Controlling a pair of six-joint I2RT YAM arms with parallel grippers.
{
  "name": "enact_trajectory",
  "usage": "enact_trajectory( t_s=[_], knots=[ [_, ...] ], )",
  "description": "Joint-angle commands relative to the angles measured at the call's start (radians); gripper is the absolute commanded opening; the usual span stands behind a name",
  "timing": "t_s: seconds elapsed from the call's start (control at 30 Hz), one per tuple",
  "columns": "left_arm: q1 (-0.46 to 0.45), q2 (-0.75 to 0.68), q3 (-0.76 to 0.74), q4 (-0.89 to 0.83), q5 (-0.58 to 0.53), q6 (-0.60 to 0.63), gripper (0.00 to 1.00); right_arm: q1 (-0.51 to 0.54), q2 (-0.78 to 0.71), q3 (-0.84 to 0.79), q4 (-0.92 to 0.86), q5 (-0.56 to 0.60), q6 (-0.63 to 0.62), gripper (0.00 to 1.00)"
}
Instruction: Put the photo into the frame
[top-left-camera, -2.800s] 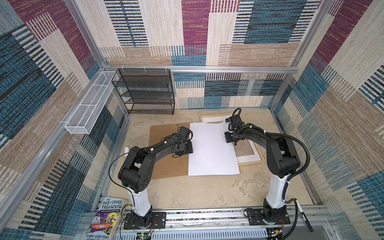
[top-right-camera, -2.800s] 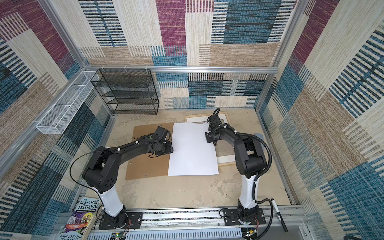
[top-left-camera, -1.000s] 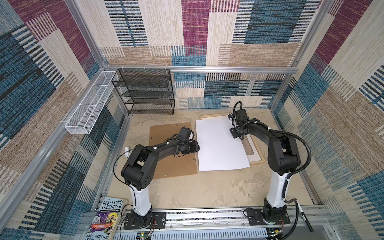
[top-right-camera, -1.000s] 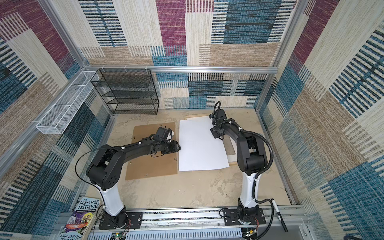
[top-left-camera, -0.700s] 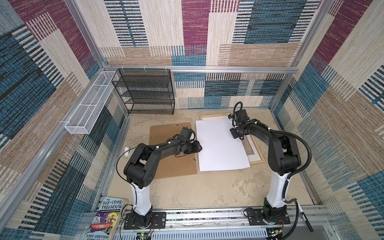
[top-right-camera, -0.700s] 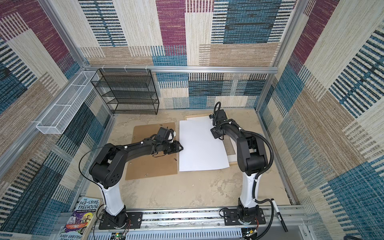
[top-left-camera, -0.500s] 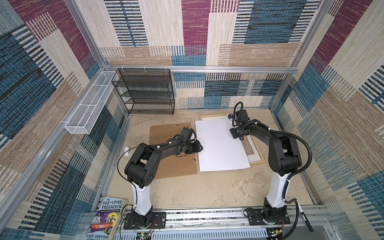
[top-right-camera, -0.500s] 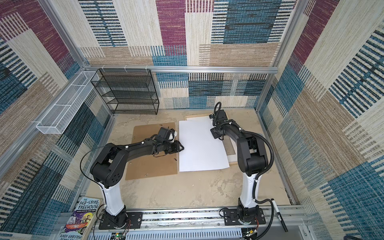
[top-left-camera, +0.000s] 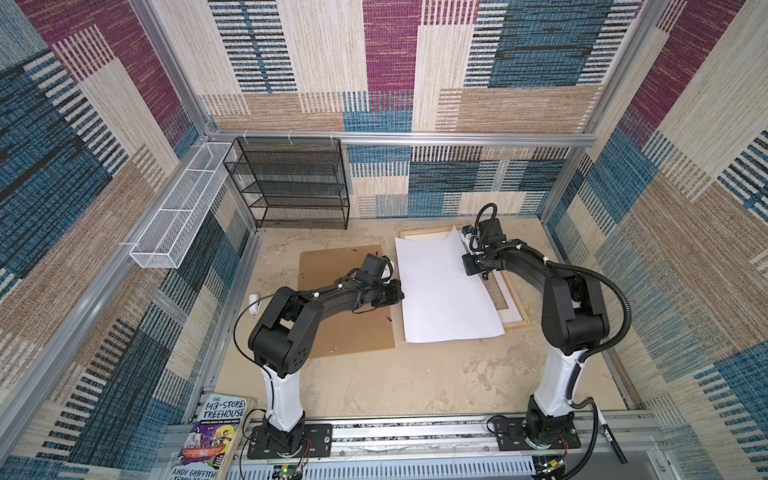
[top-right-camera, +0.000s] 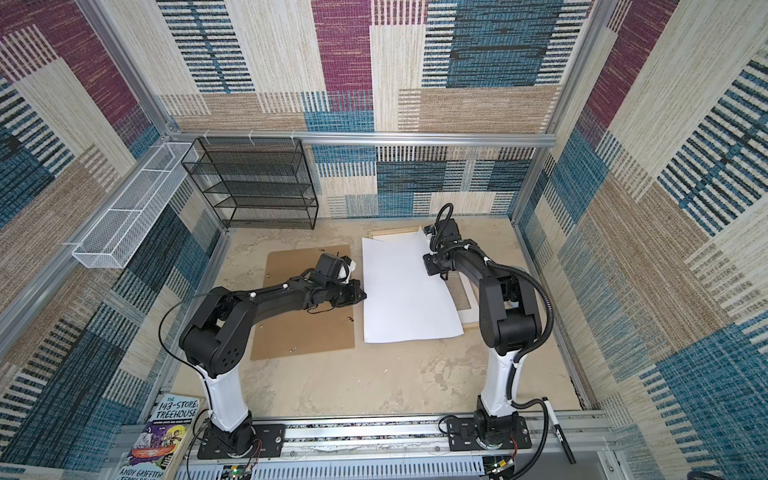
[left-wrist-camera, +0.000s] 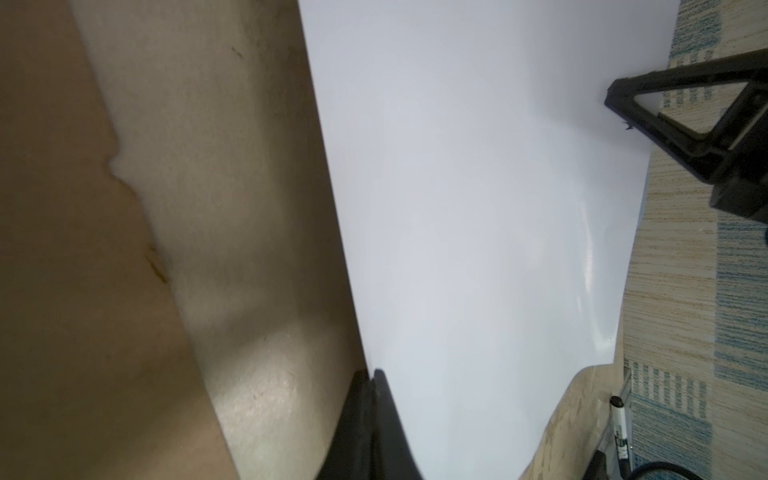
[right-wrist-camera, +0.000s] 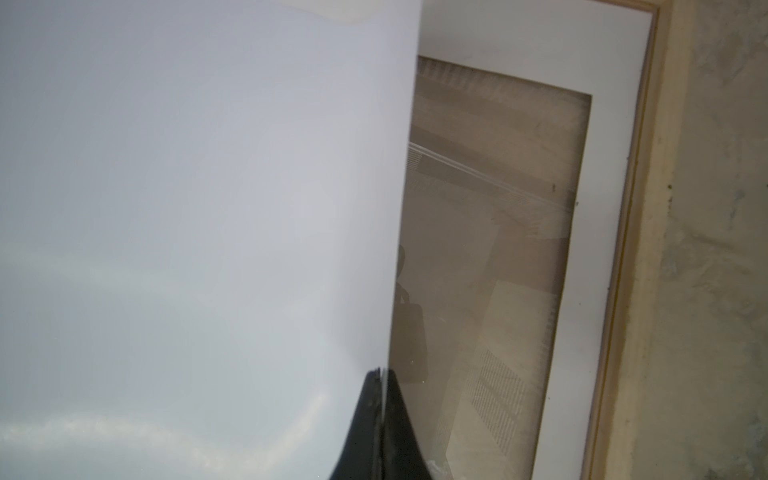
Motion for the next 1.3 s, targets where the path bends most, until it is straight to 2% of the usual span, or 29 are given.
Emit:
enact_trajectory(
  t_s=[0.0, 0.2, 0.53, 0.73, 0.97, 1.27],
  knots=[
    [-0.008, -0.012, 0.009, 0.03, 0.031, -0.019, 0.02, 0.0, -0.025, -0.006, 0.015, -0.044, 0.02, 0.0],
    [-0.029, -0.06, 0.008, 0.03, 0.03, -0.039, 0.0, -0.003, -0.063, -0.001, -0.01, -0.041, 0.046, 0.0],
    [-0.085, -0.127, 0.084, -0.066, -0.056, -0.086, 0.0, -0.02, -0.087, 0.134, -0.119, -0.008, 0.119, 0.0],
    [-0.104, -0.113, 0.131, -0.1, -0.105, -0.095, 0.0, -0.039, -0.106, 0.166, -0.12, -0.003, 0.153, 0.0],
    [-0.106, -0.055, 0.189, -0.079, -0.119, -0.1, 0.0, -0.058, -0.068, 0.26, -0.134, -0.005, 0.143, 0.0],
    [-0.105, 0.02, 0.268, -0.081, -0.116, -0.091, 0.0, -0.092, -0.029, 0.285, -0.14, 0.004, 0.123, 0.0]
  ],
)
